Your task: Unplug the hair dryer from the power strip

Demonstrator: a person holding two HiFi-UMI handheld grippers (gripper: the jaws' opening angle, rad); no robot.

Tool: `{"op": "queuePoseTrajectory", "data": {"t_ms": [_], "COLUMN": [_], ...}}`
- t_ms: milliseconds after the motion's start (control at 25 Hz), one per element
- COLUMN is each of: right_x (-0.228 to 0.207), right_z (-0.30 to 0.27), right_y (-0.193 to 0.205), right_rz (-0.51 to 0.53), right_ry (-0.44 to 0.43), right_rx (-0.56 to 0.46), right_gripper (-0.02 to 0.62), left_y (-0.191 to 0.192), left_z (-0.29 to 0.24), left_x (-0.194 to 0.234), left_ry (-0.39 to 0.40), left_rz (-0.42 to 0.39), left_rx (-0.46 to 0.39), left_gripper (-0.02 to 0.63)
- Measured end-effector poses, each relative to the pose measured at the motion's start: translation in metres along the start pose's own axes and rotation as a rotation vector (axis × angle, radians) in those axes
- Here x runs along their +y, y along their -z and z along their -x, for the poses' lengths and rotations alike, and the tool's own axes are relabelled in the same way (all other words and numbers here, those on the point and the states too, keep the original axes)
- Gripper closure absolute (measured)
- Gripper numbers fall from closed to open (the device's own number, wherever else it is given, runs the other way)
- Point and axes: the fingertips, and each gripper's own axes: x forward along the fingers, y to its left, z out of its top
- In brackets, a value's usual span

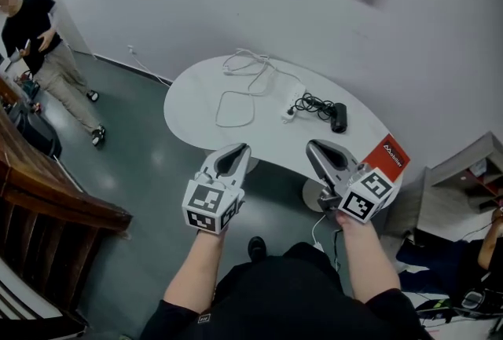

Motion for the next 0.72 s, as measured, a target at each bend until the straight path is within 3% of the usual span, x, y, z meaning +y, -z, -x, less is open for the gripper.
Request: {"op": "queuePoseTrajectory", "data": {"t_ms": [360, 720], "right_x": [-0.050, -0.136], "right_z": [-0.027, -0.063], "right_y": [0.013, 0.014], "right_rz": [-0.042, -0.083], "right_ry": [0.056, 0.055], "right_rx": [0.022, 0.039], "right_gripper": [0.558, 0.558], "left_y": [0.017, 0.014], "left_z": [-0.037, -0.122], "left_x": [0.027, 0.057], "left_ry": [0.013, 0.016], "left_rz": [0.031, 0.012], "left_rx": [0.034, 0.078], "left_gripper": [0.578, 0.578]}}
